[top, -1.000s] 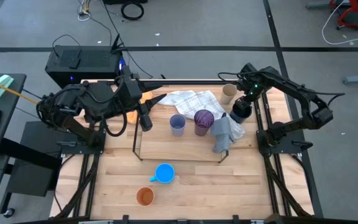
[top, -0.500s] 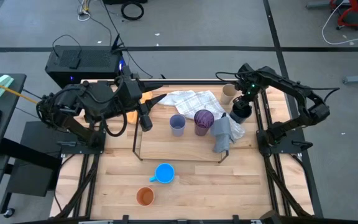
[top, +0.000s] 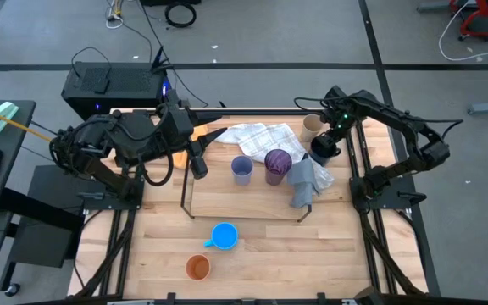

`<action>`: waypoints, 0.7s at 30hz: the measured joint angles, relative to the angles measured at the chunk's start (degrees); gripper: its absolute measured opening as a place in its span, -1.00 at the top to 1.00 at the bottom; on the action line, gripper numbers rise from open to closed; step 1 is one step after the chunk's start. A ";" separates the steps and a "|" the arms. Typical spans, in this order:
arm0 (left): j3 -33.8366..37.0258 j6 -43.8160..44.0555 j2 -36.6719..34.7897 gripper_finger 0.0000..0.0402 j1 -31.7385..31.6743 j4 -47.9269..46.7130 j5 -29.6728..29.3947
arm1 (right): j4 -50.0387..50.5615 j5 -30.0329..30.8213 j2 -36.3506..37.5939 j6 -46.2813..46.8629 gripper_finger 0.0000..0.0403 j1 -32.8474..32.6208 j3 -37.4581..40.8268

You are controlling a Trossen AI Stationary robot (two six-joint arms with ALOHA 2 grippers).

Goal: Stack small to large cups/mugs on shelf
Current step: Put the black mug on the shelf

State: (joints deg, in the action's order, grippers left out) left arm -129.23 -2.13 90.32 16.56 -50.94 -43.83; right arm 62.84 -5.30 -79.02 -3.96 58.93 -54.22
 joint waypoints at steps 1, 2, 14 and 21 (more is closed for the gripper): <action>0.00 0.00 0.00 0.33 0.00 0.00 0.00 | 0.15 0.00 0.00 0.01 0.91 0.00 0.00; 0.00 0.02 0.00 0.33 0.00 0.00 0.00 | 0.16 0.05 0.00 0.03 0.91 0.00 0.01; 0.00 -0.02 0.00 0.33 0.00 0.00 0.00 | 1.32 0.97 0.66 0.09 0.92 -0.30 0.05; 0.00 -0.48 0.00 0.31 0.00 0.00 0.02 | 5.01 2.05 4.04 -0.80 0.92 -0.34 0.11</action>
State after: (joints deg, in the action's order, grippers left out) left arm -129.23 -2.62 90.32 16.56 -50.94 -43.81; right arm 67.85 -3.25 -74.99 -4.75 58.59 -54.11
